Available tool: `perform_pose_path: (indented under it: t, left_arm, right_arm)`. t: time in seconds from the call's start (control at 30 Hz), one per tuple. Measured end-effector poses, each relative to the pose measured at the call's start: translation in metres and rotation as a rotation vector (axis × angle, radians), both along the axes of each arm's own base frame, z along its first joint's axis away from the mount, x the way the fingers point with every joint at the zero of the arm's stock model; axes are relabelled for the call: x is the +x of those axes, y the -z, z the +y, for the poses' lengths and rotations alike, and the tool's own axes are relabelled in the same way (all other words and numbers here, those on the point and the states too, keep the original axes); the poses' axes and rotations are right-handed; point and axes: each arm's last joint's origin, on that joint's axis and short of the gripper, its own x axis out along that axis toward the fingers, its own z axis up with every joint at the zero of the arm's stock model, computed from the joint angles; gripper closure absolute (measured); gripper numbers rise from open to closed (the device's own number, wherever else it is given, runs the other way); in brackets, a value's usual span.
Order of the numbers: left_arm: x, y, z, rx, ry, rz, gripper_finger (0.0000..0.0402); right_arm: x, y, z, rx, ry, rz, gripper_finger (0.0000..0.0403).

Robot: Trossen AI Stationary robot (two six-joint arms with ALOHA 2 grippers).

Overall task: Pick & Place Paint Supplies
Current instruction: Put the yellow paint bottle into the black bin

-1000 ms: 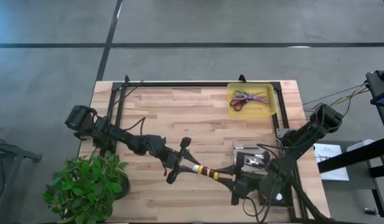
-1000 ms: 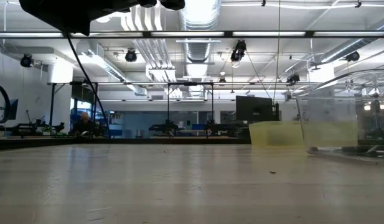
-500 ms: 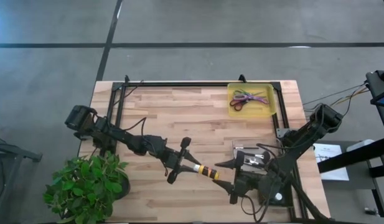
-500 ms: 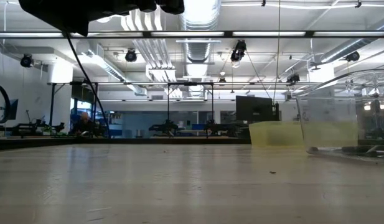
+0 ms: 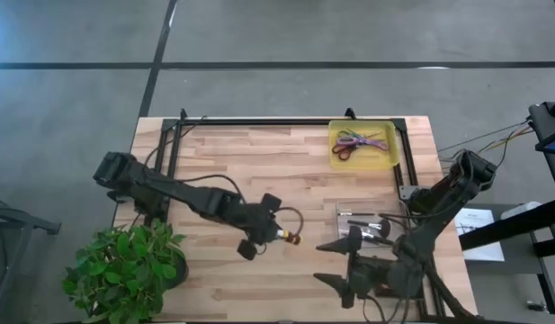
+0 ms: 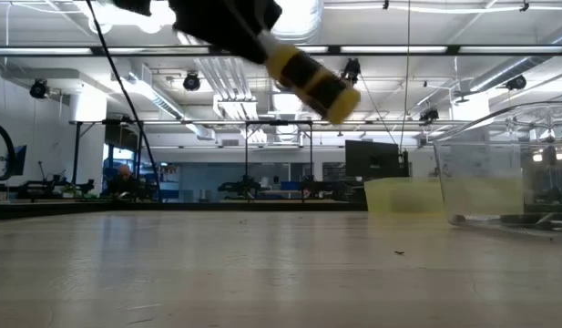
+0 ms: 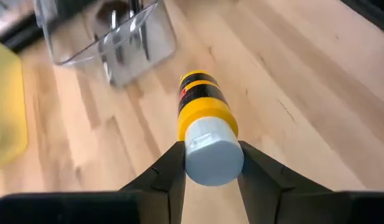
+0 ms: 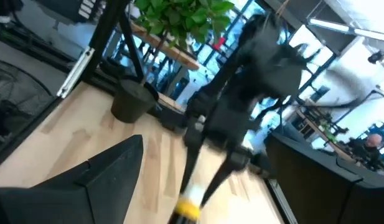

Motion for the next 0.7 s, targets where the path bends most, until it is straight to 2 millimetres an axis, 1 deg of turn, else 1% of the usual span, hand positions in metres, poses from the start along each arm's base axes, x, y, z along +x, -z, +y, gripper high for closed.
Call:
perform_pose_path:
  t: [0.17, 0.23, 0.3, 0.4, 0.5, 0.6, 0.7]
  left_arm:
    - [0.0, -0.054, -0.001, -0.011, -0.02, 0.159, 0.0283]
    - [0.0, -0.067, -0.002, -0.022, -0.035, 0.224, 0.0283]
    - [0.001, -0.073, -0.002, -0.021, -0.05, 0.274, 0.0283]
    - [0.007, -0.069, -0.004, -0.017, -0.083, 0.359, 0.0283]
    - [0.011, -0.051, -0.005, 0.005, -0.118, 0.493, 0.0283]
    - [0.015, -0.034, -0.007, 0.009, -0.145, 0.579, 0.0283]
    - [0.018, -0.022, -0.008, 0.003, -0.157, 0.639, 0.0283]
  right_arm:
    - [-0.002, -0.001, -0.001, -0.012, 0.049, 0.04, 0.0065]
    - [-0.003, 0.0, -0.002, -0.001, 0.056, 0.055, 0.0065]
    - [-0.005, -0.001, -0.004, 0.011, 0.064, 0.066, 0.0064]
    - [-0.006, 0.0, -0.005, 0.026, 0.069, 0.075, 0.0064]
    - [-0.006, 0.001, -0.006, 0.033, 0.071, 0.081, 0.0064]
    - [-0.007, 0.002, -0.006, 0.04, 0.072, 0.089, 0.0064]
    - [-0.007, 0.004, -0.007, 0.048, 0.077, 0.097, 0.0064]
